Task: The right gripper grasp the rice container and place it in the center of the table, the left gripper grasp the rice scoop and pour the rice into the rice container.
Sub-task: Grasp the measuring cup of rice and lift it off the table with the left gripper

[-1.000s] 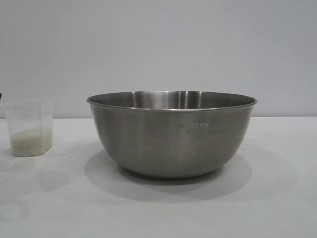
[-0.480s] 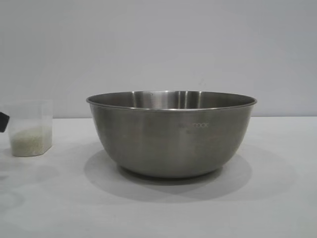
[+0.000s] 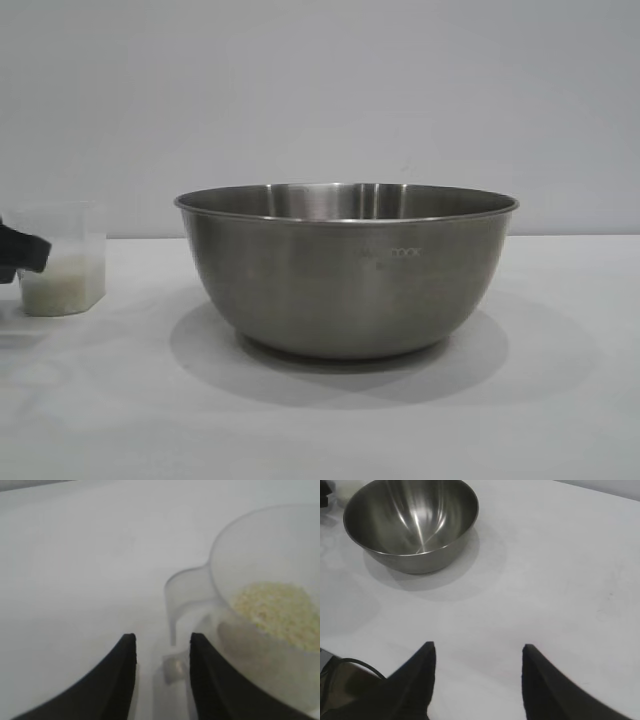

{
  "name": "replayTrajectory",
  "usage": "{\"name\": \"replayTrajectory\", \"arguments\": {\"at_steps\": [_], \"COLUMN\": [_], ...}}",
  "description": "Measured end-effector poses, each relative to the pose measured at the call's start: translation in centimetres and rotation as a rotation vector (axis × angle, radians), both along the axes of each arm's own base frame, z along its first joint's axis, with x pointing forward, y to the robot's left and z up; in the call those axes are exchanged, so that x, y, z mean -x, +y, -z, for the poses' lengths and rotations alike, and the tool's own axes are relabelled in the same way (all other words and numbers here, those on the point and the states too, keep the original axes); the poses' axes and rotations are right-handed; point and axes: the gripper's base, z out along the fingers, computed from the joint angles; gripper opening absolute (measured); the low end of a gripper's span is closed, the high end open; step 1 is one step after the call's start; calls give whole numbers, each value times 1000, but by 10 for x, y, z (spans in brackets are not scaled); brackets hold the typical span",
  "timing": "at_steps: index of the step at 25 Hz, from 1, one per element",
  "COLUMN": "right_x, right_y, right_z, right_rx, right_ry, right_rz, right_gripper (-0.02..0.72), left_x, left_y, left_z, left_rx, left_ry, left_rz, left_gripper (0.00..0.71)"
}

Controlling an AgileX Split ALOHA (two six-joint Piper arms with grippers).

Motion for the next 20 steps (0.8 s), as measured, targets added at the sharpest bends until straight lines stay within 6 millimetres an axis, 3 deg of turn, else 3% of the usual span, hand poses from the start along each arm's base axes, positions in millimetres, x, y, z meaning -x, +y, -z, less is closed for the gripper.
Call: {"name": "replayTrajectory", "arguments": {"at_steps": [7, 9, 12, 20], "right_x": [0, 0, 0, 0], "right_y": [0, 0, 0, 0], "right_z": [0, 0, 0, 0], "right_rx": [0, 0, 0, 0], "right_ry": [0, 0, 0, 0], "right_rz": [0, 0, 0, 0], "right_gripper": [333, 333, 333, 333], "left_x": [-2, -2, -2, -5], "left_y": [1, 1, 0, -9], "left_z": [-1, -1, -2, -24], "left_rx": [3, 3, 3, -12], "left_ry": [-8, -8, -10, -83], "left_rz": [-14, -14, -6, 101], "left_gripper": [209, 93, 0, 0]}}
